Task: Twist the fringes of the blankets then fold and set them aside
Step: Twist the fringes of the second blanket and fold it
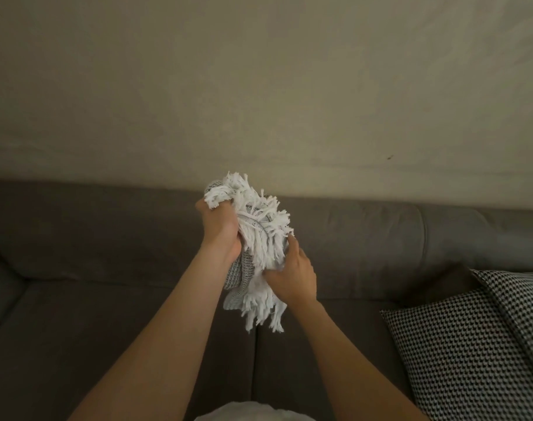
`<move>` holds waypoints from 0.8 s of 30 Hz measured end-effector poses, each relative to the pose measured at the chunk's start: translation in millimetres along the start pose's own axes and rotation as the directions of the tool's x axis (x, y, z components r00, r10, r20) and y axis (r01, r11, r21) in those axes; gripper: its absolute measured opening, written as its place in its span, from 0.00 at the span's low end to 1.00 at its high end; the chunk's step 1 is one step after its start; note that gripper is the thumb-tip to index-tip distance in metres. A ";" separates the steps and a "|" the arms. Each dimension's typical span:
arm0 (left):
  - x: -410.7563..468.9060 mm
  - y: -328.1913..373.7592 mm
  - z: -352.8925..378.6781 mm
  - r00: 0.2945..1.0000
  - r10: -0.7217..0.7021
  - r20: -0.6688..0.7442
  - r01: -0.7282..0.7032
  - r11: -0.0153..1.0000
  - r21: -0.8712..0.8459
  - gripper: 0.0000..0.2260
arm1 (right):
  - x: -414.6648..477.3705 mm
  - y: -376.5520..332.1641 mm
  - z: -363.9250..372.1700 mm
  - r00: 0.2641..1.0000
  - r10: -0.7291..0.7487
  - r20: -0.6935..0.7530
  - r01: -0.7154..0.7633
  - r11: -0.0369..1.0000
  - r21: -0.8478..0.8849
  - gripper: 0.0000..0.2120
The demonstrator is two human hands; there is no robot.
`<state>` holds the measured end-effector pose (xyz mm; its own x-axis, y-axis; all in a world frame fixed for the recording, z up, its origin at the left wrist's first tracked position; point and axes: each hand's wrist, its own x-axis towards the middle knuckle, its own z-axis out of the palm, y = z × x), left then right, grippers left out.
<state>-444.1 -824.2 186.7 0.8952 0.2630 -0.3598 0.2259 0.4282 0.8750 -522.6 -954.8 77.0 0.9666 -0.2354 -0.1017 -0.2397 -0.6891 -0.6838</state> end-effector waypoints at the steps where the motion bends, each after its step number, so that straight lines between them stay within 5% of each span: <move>1: -0.7 -1.3 1.3 1.000 -0.004 -0.014 0.004 1.000 0.021 0.20 | 4.3 1.0 2.1 1.000 0.018 -0.026 -0.017 1.000 0.018 0.40; 6: -13.0 7.2 5.7 0.998 -0.012 -0.061 0.014 0.999 0.032 0.13 | 20.6 21.2 -7.5 0.992 0.110 -0.058 -0.105 0.990 0.090 0.17; 10: -3.0 7.8 -1.2 0.986 -0.004 -0.167 -0.011 0.996 -0.084 0.19 | 36.3 33.1 -42.2 0.992 0.011 0.123 0.008 0.988 -0.153 0.10; 14: 16.9 -9.4 -7.6 0.975 -0.055 -0.213 0.027 0.991 -0.132 0.34 | 40.5 26.6 -75.6 0.957 -0.092 -0.274 0.039 0.981 -0.192 0.19; 20: -13.3 -0.4 12.4 0.946 -0.134 -0.296 0.066 0.971 -0.230 0.29 | 14.3 24.3 -60.5 0.943 -0.082 -0.323 0.038 0.989 -0.142 0.17; 22: -12.3 3.1 17.8 0.932 -0.174 -0.317 0.089 0.960 -0.265 0.24 | 3.0 28.1 -46.4 0.975 -0.141 -0.169 0.107 0.974 -0.199 0.24; 24: -12.3 5.9 24.1 0.944 -0.188 -0.272 0.097 0.944 -0.316 0.26 | -6.0 30.6 -30.0 0.946 -0.163 0.281 0.246 0.924 -0.293 0.31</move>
<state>-444.4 -845.7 204.1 0.6981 0.4025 -0.5921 0.1787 0.7029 0.6885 -538.5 -995.0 78.3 0.9787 0.0824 -0.1882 -0.0103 -0.8952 -0.4455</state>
